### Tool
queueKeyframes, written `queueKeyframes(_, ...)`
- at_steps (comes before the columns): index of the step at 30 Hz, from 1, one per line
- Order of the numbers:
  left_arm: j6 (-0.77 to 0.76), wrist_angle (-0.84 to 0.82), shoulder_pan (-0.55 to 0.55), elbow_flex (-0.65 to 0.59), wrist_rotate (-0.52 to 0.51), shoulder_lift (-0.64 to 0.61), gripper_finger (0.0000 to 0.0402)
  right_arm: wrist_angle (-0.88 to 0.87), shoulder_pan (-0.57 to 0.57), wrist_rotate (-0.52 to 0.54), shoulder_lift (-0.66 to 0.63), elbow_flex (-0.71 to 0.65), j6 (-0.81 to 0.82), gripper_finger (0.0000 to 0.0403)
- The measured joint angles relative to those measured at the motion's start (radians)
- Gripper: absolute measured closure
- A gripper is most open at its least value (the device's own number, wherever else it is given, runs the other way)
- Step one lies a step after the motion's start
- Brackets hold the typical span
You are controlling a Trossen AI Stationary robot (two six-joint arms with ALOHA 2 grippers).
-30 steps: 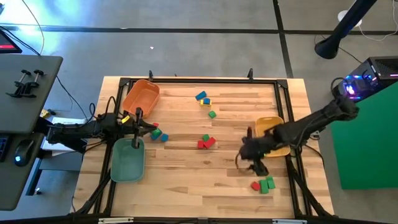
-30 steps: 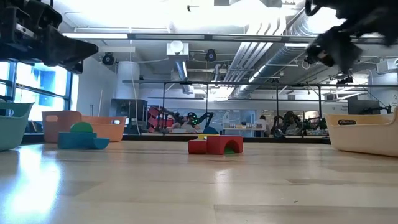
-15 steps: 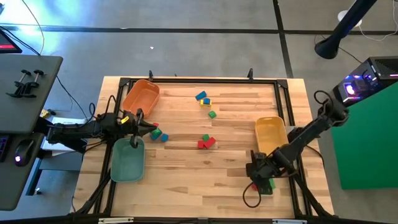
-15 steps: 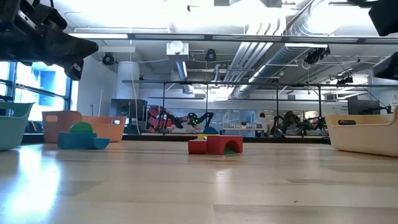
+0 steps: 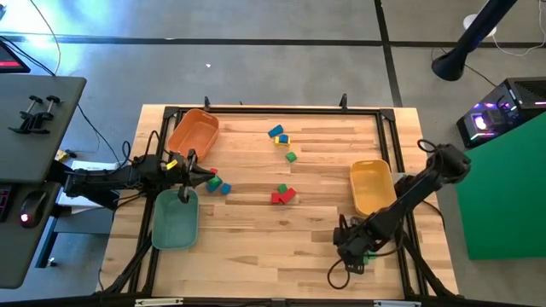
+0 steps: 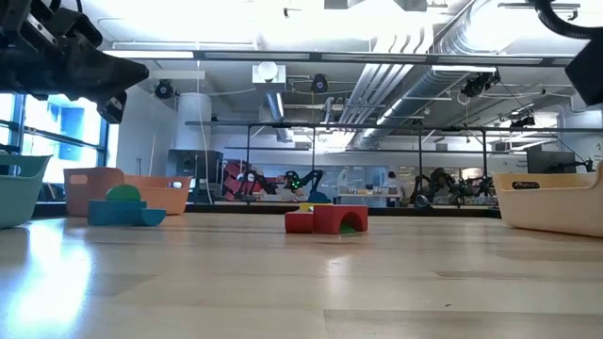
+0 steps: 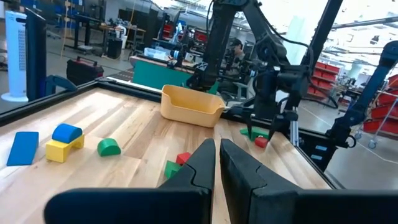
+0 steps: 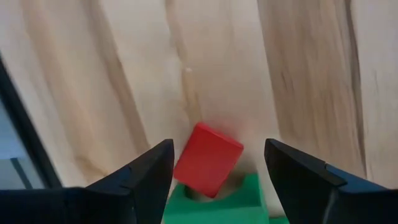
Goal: Sort blocks by size
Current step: Put the red half-circle block into the yellow bin
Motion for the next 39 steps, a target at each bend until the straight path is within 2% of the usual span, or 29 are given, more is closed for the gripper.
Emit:
queueKeyframes(17,-0.005,0.000,0.000,0.000,0.000,0.000,0.0389,0.015,-0.001,-0.006,0.087,0.003,0.199,0.0158)
queueKeyframes(26,-0.078,0.000,0.000,0.000,0.000,0.000,0.0389,-0.021,-0.002,-0.021,0.088,0.002,0.225,0.0215)
queueKeyframes(39,-0.123,0.000,0.000,0.000,0.000,0.000,0.0389,-0.038,-0.001,-0.059,0.089,0.001,0.265,0.0275)
